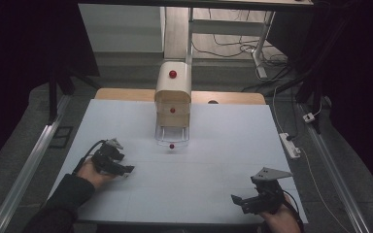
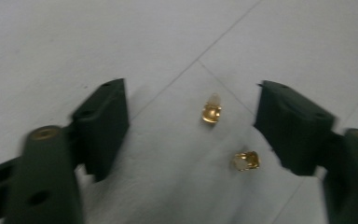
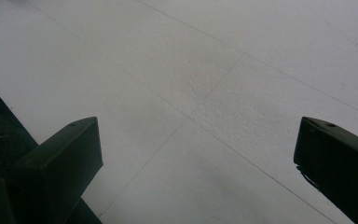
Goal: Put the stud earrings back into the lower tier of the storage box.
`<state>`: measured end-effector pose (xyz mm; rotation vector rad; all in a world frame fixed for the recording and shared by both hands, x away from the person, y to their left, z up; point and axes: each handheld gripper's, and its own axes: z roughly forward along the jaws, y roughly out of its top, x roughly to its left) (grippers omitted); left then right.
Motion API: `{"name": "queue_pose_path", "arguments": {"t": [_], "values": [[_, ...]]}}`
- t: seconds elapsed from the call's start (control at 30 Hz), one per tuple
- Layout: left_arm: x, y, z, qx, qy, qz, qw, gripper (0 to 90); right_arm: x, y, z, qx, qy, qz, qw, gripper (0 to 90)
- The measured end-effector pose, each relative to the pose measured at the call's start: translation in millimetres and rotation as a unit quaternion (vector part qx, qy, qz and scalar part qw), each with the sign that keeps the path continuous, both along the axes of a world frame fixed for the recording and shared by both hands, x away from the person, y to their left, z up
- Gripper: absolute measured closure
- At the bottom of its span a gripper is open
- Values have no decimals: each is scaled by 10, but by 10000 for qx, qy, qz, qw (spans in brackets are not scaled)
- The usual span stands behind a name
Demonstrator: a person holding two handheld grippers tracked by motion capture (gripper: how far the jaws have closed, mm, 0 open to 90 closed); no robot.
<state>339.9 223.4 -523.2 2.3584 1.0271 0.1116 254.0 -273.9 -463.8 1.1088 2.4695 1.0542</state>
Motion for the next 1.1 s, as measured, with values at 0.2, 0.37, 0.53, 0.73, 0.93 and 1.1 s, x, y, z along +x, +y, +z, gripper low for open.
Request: {"name": "queue_pose_path", "arguments": {"t": [0.2,0.37,0.53,0.73,0.93,1.1], "values": [[-33,-90,8,218,-14,-223,9995,624,-1,3,2,-52,4,21,10000,7],[-59,-164,8,525,-70,-285,9982,805,1,7,-2,-61,8,36,10000,8],[-46,-155,9,450,16,-201,9988,817,-1,11,-2,-75,7,45,10000,8],[-33,-130,37,270,7,-147,9995,822,-2,12,-3,-77,-14,58,10000,8],[-32,-69,140,-226,-172,35,9996,822,-1,12,-3,-79,-6,61,9999,8],[-31,-74,233,-545,-364,95,9978,820,0,12,-4,-84,1,62,9999,8]]}}
